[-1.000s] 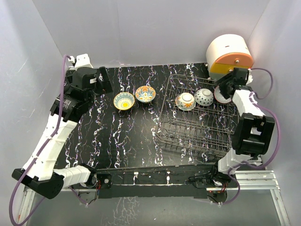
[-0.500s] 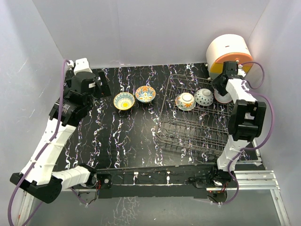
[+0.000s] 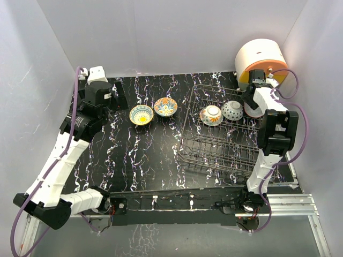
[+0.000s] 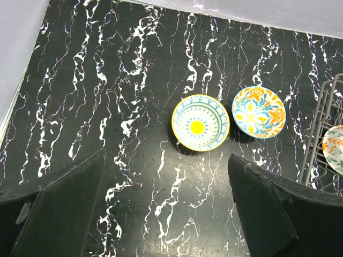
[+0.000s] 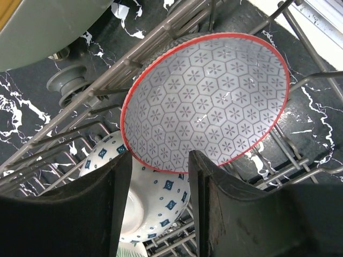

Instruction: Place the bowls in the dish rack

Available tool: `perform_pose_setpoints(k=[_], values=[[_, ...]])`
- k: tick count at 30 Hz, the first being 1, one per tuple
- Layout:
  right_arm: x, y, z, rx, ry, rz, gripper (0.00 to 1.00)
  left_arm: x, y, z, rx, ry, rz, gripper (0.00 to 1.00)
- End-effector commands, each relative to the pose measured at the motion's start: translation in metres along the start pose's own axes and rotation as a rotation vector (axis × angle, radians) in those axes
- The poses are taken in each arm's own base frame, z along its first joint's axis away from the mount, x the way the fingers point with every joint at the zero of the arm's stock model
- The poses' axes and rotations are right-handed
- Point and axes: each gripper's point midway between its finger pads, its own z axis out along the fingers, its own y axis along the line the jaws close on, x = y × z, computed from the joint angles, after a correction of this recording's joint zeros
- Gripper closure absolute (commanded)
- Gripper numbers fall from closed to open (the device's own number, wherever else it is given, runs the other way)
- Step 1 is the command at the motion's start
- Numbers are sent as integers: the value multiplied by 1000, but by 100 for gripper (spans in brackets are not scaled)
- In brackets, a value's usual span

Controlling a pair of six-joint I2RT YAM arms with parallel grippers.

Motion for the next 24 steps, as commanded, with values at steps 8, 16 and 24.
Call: perform_pose_setpoints(k=[8, 16, 24], values=[[-28, 6, 11, 19, -131, -34, 53, 3, -2, 5, -4, 7, 12, 3], [-23, 14, 10, -1, -138, -41, 53, 5, -2, 7, -3, 11, 26, 3], [-27, 22, -6, -36, -147, -45, 49, 7, -2, 8, -2, 15, 22, 3]])
